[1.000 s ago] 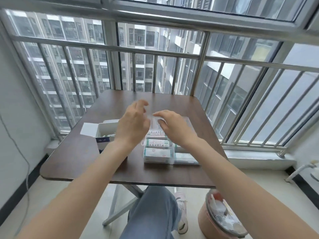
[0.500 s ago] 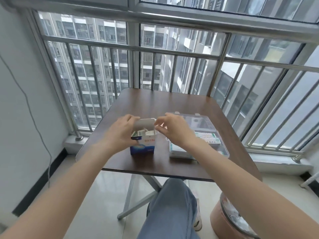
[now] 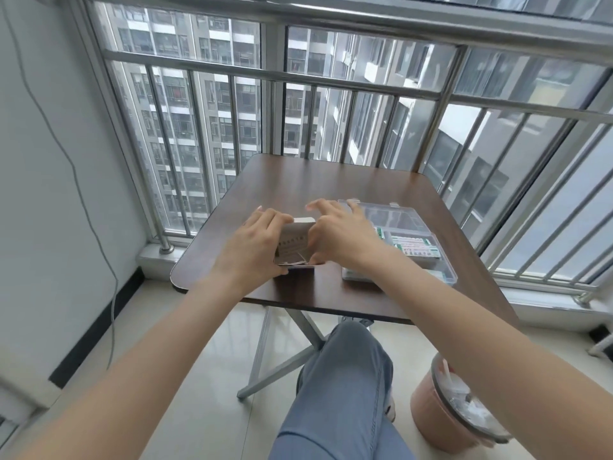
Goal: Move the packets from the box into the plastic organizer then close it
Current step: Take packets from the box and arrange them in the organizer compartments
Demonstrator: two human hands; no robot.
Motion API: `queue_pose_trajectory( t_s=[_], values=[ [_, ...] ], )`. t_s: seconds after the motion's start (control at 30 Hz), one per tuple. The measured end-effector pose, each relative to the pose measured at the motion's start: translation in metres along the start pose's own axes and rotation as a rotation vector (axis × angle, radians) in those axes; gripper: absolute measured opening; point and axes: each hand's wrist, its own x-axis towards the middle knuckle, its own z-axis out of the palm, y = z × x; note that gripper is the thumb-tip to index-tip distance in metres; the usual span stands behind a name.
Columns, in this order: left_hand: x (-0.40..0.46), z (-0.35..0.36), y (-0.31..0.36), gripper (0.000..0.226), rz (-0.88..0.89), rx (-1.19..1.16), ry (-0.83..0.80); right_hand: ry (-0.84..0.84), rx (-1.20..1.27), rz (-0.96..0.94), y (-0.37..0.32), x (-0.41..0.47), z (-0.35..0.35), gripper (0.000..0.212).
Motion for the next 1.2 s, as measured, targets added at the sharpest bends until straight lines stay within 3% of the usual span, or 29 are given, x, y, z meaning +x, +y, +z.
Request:
queue_pose_trajectory(
  t_s=[0.13, 0.33, 0.73, 1.0, 1.2],
  values=[
    [-0.003, -0.001, 0.003, 0.081, 0.002, -0.023, 0.005, 0.004, -0.092, -0.048, -0.004, 0.006, 0.007, 0.013],
    [-0.004, 0.003, 0.0, 0.08, 0.02, -0.031, 0.021, 0.011, -0.154, -0.075, -0.004, 0.01, 0.014, 0.031],
    [0.003, 0.002, -0.002, 0.076, 0.022, -0.039, 0.007, -0.026, -0.139, -0.064, -0.001, 0.014, 0.012, 0.032],
    [0.004, 0.003, -0.001, 0.076, 0.0, 0.018, -0.026, 0.209, -0.023, -0.065, 0.0, 0.007, 0.015, 0.026],
    [0.029, -0.007, -0.001, 0.078, -0.069, 0.184, -0.237, 0.447, 0.262, 0.101, 0.018, -0.001, -0.001, 0.017]
  ],
)
